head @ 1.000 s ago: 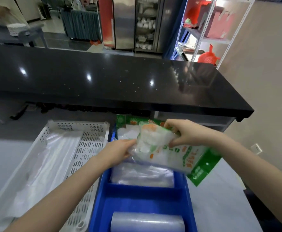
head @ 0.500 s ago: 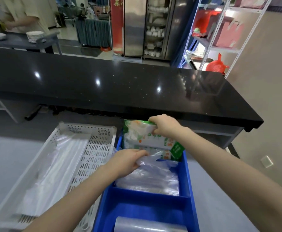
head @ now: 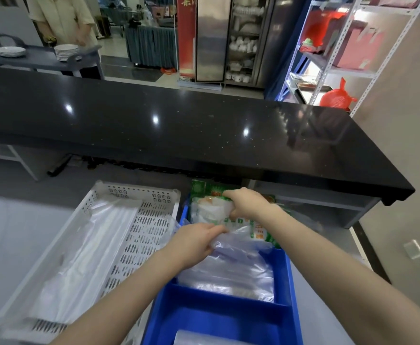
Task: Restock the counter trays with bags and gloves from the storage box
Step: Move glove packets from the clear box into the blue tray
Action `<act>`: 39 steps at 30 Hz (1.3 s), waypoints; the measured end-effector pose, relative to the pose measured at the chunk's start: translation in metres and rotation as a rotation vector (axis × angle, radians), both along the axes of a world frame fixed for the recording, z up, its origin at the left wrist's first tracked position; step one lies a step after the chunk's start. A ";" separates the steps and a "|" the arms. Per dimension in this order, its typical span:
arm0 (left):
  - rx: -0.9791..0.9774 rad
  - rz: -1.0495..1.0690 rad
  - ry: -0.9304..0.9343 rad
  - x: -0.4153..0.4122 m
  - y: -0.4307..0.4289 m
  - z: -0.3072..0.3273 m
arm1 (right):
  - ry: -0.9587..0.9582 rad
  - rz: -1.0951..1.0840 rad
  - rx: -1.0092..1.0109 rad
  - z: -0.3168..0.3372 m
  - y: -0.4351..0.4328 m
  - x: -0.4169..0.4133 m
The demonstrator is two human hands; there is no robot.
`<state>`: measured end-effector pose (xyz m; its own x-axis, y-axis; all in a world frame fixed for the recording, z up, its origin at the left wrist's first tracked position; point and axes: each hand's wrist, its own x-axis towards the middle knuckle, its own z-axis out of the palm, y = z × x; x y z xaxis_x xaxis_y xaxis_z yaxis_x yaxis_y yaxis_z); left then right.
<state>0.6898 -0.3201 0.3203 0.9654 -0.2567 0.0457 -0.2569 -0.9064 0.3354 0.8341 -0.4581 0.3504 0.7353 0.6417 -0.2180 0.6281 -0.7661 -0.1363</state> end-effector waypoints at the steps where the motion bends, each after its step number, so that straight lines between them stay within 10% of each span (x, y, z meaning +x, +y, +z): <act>1: 0.004 0.000 -0.013 0.003 -0.001 0.001 | -0.005 -0.013 0.047 -0.004 -0.002 -0.003; 24: -0.105 0.082 -0.033 0.061 -0.008 -0.037 | -0.248 0.041 0.474 -0.014 -0.059 -0.031; 31: -0.317 0.072 -0.026 0.058 -0.029 -0.027 | -0.266 0.105 0.217 -0.039 -0.073 -0.048; 39: 0.118 -0.019 -0.348 0.038 0.017 -0.030 | -0.208 0.042 0.235 -0.054 -0.061 -0.052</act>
<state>0.7273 -0.3027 0.2903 0.8924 -0.2970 0.3398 -0.3540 -0.9277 0.1187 0.7822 -0.5187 0.2961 0.7206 0.6872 0.0923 0.6913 -0.7018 -0.1720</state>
